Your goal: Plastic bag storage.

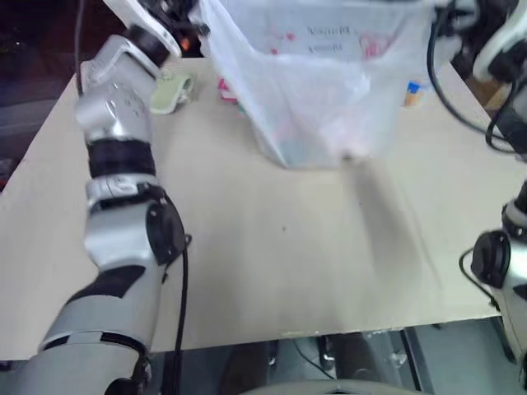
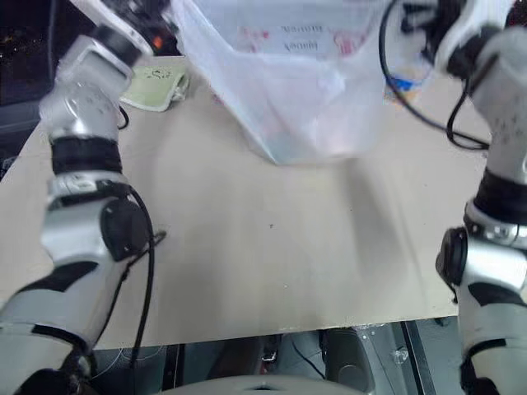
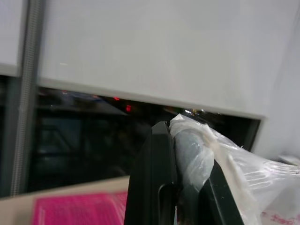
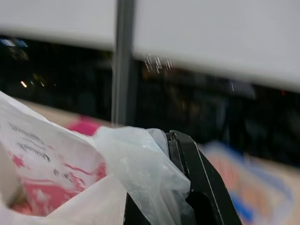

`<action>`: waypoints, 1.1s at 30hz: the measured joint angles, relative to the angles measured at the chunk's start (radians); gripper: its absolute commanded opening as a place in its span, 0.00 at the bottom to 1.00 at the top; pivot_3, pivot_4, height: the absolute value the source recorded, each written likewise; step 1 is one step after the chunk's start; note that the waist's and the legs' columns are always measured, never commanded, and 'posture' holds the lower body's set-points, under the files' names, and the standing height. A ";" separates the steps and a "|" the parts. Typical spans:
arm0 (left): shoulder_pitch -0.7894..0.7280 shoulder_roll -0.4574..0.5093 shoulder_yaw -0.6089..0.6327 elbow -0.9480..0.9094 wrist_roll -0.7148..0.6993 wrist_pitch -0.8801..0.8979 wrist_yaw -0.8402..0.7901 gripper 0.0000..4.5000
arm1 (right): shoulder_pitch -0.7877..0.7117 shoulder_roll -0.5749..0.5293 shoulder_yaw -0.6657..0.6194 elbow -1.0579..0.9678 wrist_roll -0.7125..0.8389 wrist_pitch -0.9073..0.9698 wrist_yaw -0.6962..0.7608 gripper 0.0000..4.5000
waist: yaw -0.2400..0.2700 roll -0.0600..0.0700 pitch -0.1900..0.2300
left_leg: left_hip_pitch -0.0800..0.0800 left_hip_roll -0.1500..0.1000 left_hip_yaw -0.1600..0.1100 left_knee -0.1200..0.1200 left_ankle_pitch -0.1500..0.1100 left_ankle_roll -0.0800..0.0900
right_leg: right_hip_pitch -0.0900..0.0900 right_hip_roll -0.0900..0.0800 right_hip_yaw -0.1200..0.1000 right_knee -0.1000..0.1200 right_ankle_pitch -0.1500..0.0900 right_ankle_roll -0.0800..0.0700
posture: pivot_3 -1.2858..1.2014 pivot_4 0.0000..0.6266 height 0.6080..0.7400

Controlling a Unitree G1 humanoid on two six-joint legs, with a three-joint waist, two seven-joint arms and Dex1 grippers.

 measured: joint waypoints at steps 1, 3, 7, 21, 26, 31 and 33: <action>0.066 -0.015 -0.026 -0.082 0.001 0.015 0.004 0.01 | 0.078 -0.014 0.000 -0.058 -0.002 0.007 -0.005 0.00 | 0.001 0.000 -0.001 | 0.002 0.000 0.000 0.000 0.000 0.000 | 0.002 0.000 0.000 0.000 0.000 0.000 | 0.52 0.24 1.00; 0.209 -0.035 -0.076 -0.227 0.004 0.038 0.003 0.01 | 0.259 -0.043 0.012 -0.142 -0.025 0.003 -0.008 0.00 | 0.005 0.000 -0.004 | 0.006 0.000 -0.002 0.000 0.000 0.000 | 0.008 -0.001 0.001 -0.001 0.000 0.000 | 0.52 0.24 1.00; 0.422 -0.065 -0.154 -0.401 0.008 0.097 0.022 0.01 | 0.510 -0.047 0.066 -0.223 -0.052 -0.018 -0.001 0.00 | 0.001 0.000 -0.003 | 0.006 0.000 -0.001 0.009 0.000 0.001 | 0.007 -0.001 0.004 0.003 0.000 0.000 | 0.52 0.24 1.00; 0.851 0.125 -0.106 -0.728 -0.100 0.203 -0.130 0.98 | 1.077 -0.164 -0.178 -0.500 0.074 -0.214 0.323 1.00 | 0.008 0.000 -0.004 | 0.021 0.003 -0.002 0.012 -0.004 0.007 | 0.023 0.000 0.001 0.001 0.000 0.000 | 0.52 0.24 1.00; 1.088 0.207 0.008 -0.840 -0.144 0.199 -0.194 0.98 | 1.344 -0.148 -0.477 -0.611 0.233 -0.250 0.510 1.00 | 0.014 0.001 -0.005 | 0.022 0.006 -0.003 0.011 -0.005 0.007 | 0.026 0.001 0.001 -0.005 -0.001 -0.001 | 0.52 0.24 1.00; 1.264 0.240 0.082 -0.871 -0.143 0.179 -0.236 0.98 | 1.506 -0.106 -0.566 -0.620 0.241 -0.351 0.592 1.00 | 0.027 0.000 -0.006 | 0.022 0.008 -0.003 0.011 -0.007 0.002 | 0.028 -0.004 -0.004 -0.011 -0.004 -0.003 | 0.52 0.24 1.00; 1.295 0.251 0.095 -0.886 -0.147 0.171 -0.248 0.98 | 1.538 -0.104 -0.531 -0.594 0.167 -0.433 0.592 1.00 | 0.028 0.000 -0.010 | 0.022 0.007 -0.001 0.011 -0.008 0.002 | 0.028 -0.010 -0.008 -0.012 -0.004 -0.003 | 0.52 0.24 1.00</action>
